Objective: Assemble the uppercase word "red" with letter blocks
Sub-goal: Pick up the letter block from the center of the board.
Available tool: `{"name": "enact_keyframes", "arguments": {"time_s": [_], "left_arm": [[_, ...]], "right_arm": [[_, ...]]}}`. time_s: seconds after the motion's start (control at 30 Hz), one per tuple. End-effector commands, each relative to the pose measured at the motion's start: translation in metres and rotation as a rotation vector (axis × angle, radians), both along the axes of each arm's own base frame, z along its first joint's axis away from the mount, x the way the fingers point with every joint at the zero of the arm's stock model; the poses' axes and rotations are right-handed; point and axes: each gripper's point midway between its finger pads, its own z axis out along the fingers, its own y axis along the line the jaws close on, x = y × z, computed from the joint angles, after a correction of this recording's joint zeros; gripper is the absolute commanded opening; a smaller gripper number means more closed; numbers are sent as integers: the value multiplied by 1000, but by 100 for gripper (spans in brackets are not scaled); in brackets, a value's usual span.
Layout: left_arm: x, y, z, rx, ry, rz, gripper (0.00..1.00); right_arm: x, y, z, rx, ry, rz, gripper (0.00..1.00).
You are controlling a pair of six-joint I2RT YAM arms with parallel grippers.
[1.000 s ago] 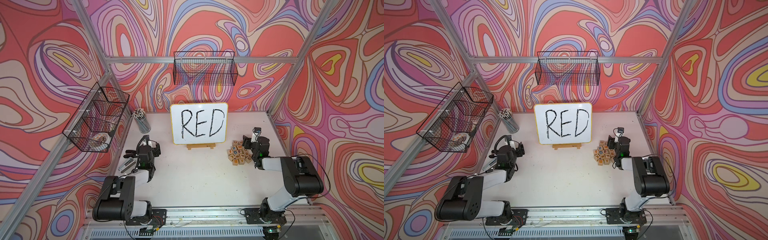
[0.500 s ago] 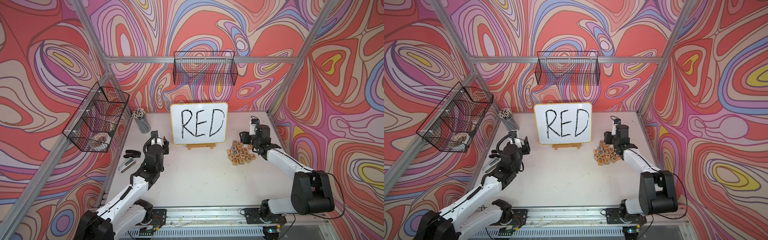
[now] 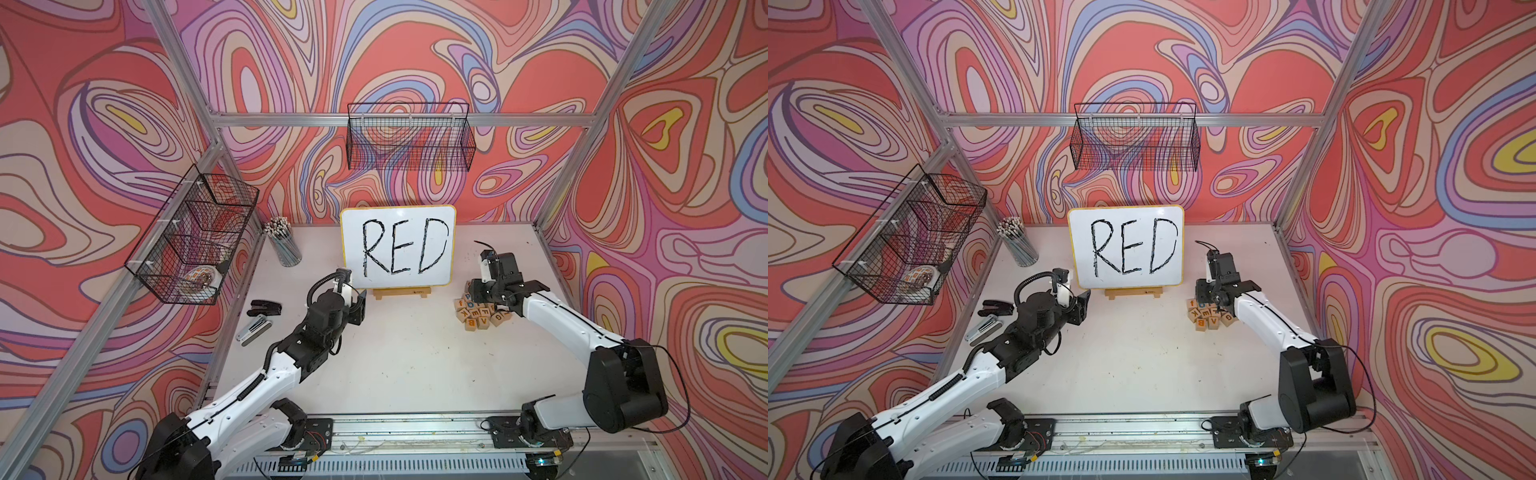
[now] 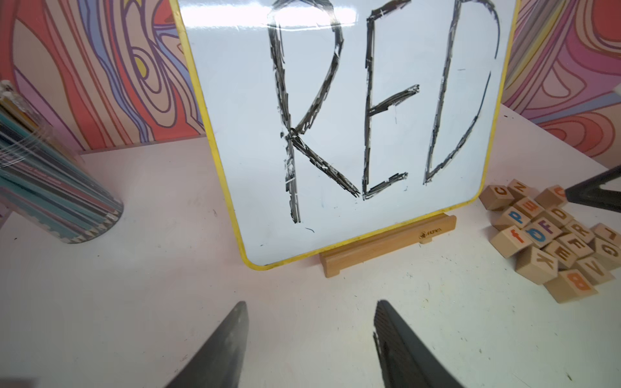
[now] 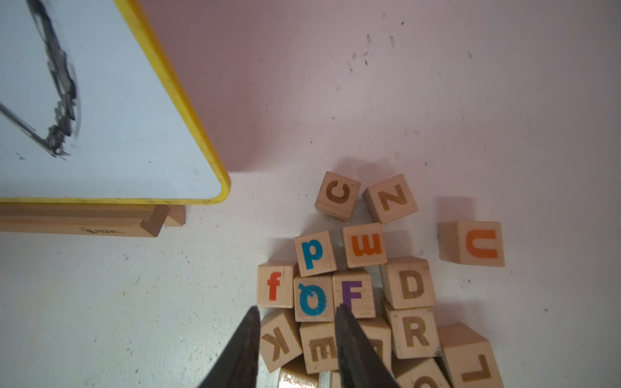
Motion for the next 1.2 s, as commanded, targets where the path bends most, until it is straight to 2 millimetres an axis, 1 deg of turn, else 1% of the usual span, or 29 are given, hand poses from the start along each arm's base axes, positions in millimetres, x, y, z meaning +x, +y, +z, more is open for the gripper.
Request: {"name": "enact_keyframes", "arguments": {"time_s": [0.0,0.1,0.23,0.4,0.6,0.73,0.83,0.9,1.03,1.17], "left_arm": [[-2,-15,-1,-1,28,-69,63],[-1,-22,-6,-3,47,-98,63],[-2,-27,-9,0,59,-125,63],[-3,-30,-12,7,71,-138,63],[-3,-33,-12,6,71,-154,63],[-3,-34,-13,6,74,-162,64],[-3,-34,-12,5,70,-162,64],[-4,-33,-11,6,69,-162,64],[-4,-34,-9,4,65,-164,64],[-4,-34,-9,3,64,-164,64]], "right_arm": [[-9,-2,-17,2,74,-23,37],[-10,-9,-22,-26,86,-59,36],[-8,-25,-26,-85,104,-116,35],[-7,-47,-35,-70,144,-187,34],[-12,-64,-45,-57,188,-214,33],[-11,-67,-50,-43,202,-211,32],[-12,-68,-61,-55,237,-204,29],[-11,-72,-66,-67,243,-215,28],[-7,-78,-68,-73,234,-234,27],[-8,-81,-75,-87,253,-235,26]]}}
